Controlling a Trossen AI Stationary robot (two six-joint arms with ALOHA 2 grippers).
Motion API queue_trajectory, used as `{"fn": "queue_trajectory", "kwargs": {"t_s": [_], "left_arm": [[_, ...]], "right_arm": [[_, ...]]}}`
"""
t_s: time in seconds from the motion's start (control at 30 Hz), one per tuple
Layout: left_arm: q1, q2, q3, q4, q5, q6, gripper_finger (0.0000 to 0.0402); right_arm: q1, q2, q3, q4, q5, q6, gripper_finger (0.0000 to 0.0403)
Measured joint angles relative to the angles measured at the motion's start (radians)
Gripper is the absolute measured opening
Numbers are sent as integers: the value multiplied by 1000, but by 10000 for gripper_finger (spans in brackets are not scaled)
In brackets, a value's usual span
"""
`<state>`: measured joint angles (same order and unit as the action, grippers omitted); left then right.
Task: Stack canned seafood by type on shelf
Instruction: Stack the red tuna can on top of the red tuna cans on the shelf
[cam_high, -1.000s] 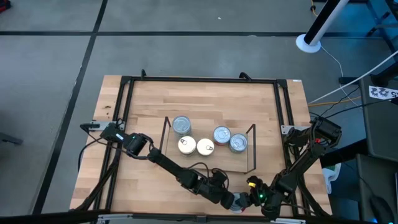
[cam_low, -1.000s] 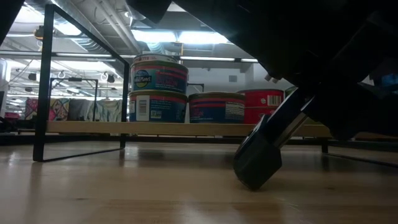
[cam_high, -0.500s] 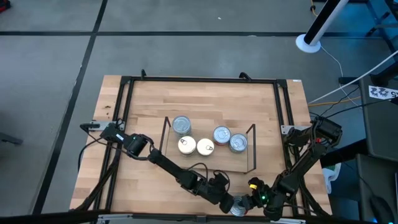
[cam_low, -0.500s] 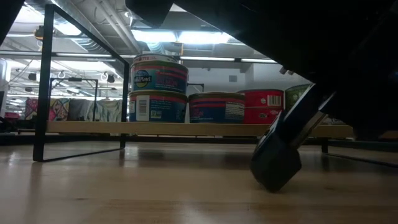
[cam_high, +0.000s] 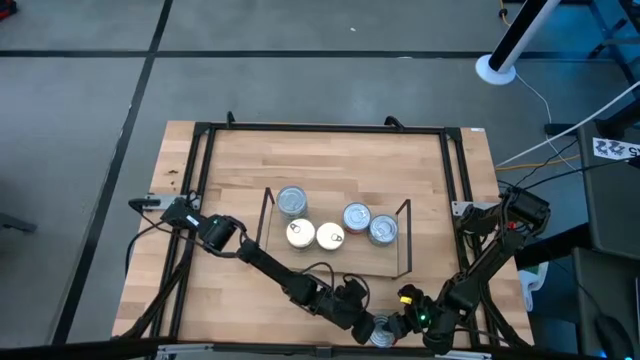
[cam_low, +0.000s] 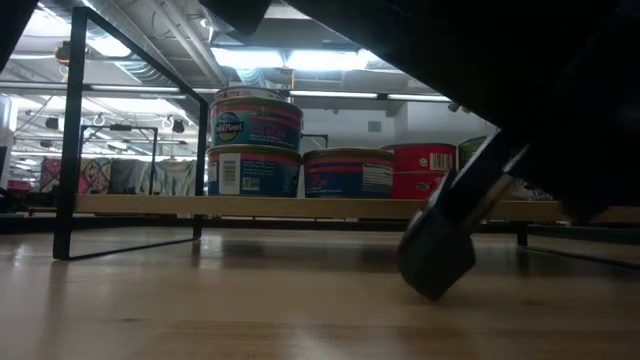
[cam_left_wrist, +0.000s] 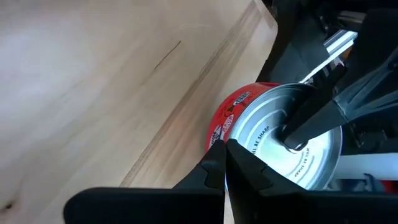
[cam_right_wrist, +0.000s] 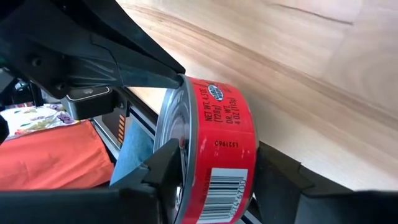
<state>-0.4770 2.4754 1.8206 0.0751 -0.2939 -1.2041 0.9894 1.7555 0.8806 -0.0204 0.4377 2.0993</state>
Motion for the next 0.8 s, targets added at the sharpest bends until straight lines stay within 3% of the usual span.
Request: {"fn": "queue_trajectory", "kwargs": {"t_s": [0.8], "left_arm": [[-14,-57,2,-17,1,183,2]], "right_arm": [[25,-8,28,18,35,-93,132]]}}
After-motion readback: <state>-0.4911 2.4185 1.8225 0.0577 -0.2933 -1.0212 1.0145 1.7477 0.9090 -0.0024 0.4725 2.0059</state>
